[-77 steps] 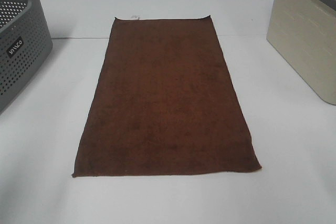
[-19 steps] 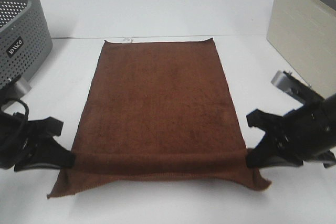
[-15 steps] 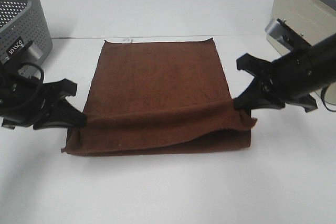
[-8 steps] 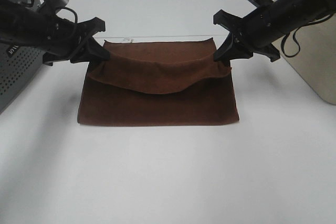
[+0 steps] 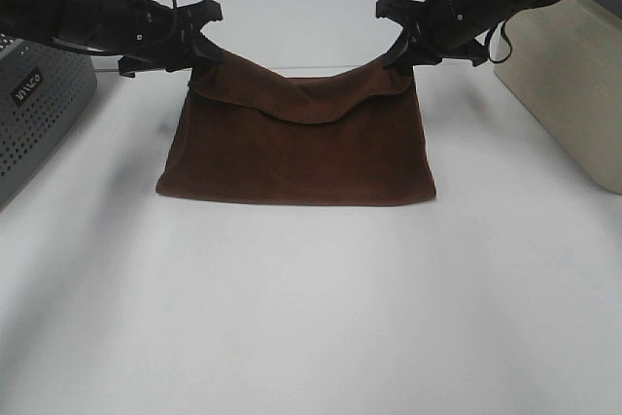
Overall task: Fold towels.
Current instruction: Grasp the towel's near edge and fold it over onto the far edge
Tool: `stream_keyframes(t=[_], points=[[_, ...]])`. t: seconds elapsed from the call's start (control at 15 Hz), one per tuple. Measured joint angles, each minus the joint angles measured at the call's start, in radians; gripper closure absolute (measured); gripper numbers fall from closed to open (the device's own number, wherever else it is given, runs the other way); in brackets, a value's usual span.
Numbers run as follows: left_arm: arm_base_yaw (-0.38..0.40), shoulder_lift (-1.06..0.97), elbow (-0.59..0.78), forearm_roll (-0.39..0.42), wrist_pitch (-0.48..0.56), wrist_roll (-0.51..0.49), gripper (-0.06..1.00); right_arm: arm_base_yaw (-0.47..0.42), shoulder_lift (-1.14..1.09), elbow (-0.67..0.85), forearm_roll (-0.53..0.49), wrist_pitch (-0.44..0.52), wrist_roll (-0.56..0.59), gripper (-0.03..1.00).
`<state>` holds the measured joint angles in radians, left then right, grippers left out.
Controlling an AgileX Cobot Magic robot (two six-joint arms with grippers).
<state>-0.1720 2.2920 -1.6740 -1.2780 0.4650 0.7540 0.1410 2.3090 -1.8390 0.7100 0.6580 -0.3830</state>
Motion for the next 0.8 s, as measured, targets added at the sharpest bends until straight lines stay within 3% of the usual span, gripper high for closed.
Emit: stream_keyframes(t=[0.4, 0.53, 0.73, 0.8], points=[[0.000, 0.169, -0.219, -0.005, -0.112, 0.021, 0.93, 0.000, 0.102, -0.080, -0.017, -0.203, -0.011, 0.97], [0.000, 0.198, -0.249, -0.006, -0.129, 0.021, 0.93, 0.000, 0.125, -0.080, -0.017, -0.227, -0.013, 0.97], [0.000, 0.217, -0.258, -0.006, -0.152, 0.021, 0.87, 0.000, 0.147, -0.080, -0.017, -0.243, -0.040, 0.85], [0.000, 0.218, -0.258, -0.006, -0.152, 0.021, 0.83, 0.000, 0.147, -0.080, -0.017, -0.243, -0.044, 0.76]])
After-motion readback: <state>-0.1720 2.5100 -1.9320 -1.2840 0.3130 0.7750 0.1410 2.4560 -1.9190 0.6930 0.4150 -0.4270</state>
